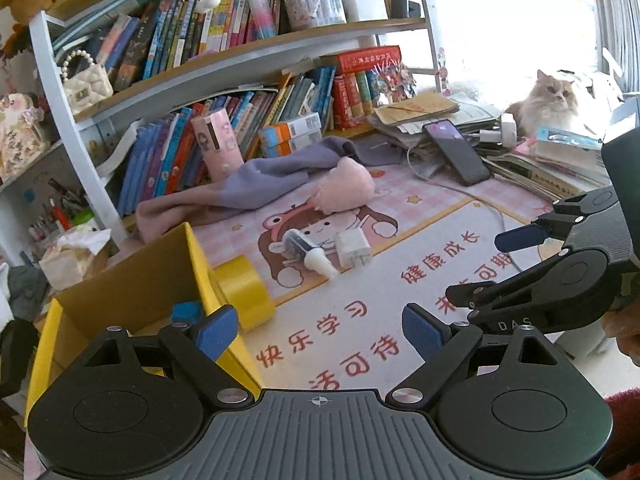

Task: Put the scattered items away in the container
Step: 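Move the left tool to the white charger while the right tool approaches the pink plush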

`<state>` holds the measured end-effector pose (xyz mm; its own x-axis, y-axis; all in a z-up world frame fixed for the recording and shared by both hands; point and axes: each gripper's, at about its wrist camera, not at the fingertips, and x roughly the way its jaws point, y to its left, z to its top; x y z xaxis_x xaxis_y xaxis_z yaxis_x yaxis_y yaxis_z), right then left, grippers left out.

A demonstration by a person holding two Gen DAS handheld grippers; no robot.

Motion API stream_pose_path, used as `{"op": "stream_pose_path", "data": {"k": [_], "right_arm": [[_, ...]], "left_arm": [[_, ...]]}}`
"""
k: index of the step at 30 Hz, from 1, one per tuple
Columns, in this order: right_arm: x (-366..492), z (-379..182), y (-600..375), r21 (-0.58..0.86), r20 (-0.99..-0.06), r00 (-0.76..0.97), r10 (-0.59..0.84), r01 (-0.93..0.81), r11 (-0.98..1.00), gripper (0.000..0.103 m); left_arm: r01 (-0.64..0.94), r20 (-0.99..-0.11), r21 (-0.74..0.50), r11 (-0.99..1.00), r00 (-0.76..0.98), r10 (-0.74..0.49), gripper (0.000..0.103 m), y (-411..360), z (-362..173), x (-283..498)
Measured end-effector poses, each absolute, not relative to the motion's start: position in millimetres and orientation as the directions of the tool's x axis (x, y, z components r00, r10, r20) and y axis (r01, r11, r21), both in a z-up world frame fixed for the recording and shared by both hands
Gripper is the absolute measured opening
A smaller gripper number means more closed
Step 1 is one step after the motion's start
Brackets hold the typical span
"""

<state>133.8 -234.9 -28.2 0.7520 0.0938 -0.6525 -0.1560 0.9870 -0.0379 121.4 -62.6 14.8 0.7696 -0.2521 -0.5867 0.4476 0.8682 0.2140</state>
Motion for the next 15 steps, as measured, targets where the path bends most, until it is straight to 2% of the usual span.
{"op": "stream_pose_path", "data": {"k": [15], "right_arm": [[209,-34,-286,-0.034,-0.682,0.718,0.136,-0.217,0.976,0.072]], "left_arm": [[0.410,-0.625,0.167,0.897,0.747,-0.225,0.091,-121,6,199]]}}
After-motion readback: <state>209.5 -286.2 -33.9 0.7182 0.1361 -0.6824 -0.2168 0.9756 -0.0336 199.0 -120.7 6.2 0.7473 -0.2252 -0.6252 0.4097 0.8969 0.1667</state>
